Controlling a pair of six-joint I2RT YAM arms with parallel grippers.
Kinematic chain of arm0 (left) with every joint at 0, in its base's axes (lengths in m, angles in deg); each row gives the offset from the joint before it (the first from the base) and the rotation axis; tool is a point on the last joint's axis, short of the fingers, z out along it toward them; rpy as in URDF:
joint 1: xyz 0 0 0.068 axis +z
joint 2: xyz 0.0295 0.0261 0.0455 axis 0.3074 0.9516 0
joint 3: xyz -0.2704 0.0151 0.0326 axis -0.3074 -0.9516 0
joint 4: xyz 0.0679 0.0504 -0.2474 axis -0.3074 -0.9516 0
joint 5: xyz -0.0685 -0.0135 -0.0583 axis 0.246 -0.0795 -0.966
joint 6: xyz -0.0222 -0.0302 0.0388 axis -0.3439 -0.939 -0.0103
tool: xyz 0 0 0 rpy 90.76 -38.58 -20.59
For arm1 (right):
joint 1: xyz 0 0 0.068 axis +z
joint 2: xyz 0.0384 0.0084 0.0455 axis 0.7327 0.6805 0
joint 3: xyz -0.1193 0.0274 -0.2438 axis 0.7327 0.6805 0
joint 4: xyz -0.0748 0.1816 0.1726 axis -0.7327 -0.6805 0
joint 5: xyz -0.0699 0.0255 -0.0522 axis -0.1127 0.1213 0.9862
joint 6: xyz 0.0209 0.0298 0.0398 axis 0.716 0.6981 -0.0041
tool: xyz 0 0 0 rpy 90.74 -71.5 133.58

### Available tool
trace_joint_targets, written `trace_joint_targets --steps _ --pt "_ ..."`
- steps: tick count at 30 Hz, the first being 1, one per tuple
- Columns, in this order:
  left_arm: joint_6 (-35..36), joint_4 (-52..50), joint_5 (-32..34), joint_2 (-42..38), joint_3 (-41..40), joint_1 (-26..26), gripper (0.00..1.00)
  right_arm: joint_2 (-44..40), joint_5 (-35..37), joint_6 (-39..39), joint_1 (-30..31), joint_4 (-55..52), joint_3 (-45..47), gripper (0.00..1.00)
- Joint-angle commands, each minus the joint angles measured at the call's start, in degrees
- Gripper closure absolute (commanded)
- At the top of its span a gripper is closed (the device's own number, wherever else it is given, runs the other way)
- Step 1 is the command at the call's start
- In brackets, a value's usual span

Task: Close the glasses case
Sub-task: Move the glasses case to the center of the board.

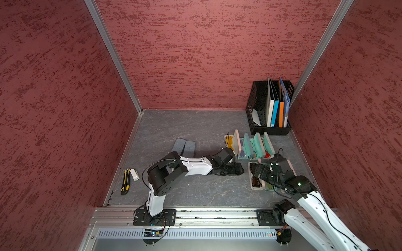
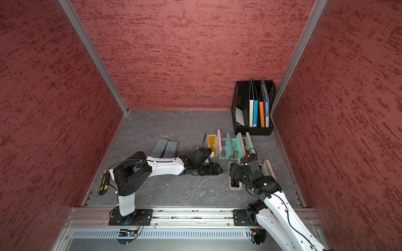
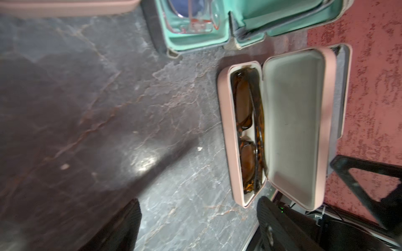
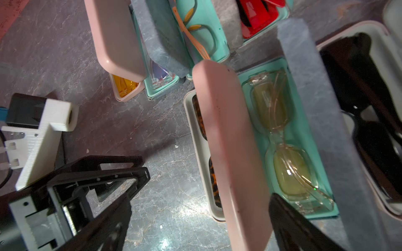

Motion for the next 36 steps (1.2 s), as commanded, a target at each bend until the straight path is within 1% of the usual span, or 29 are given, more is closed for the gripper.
trace_joint_targets --steps 1,9,17,19,25,27,36 --pt "-1.3 2.4 -0.9 1.5 1.4 -0.8 0.16 0.8 2.1 0.1 -0.5 2.0 0.8 0.02" --pt "-1.1 1.8 0.4 0.6 -0.3 -0.6 0.18 4.0 2.5 -0.2 -0.6 4.8 3.6 0.03" --pt "0.6 -0.5 3.1 -2.6 -2.7 -0.5 0.21 6.5 3.1 -1.0 -0.6 5.7 3.2 0.07" --pt "0.9 -0.9 3.6 -3.4 -3.4 -0.5 0.20 7.5 3.4 -1.2 -0.6 6.0 3.0 0.08" --pt "1.4 -1.0 3.8 -5.2 -5.0 -0.1 0.21 8.2 4.6 -1.4 -0.6 6.5 3.0 0.09" --pt "1.6 -1.1 3.7 -5.6 -5.3 0.1 0.22 8.7 4.5 -1.5 -0.6 6.7 2.9 0.12" --pt "2.3 -1.1 3.7 -8.5 -8.2 1.1 0.24 12.2 3.1 -2.4 -0.5 7.8 2.7 0.32"
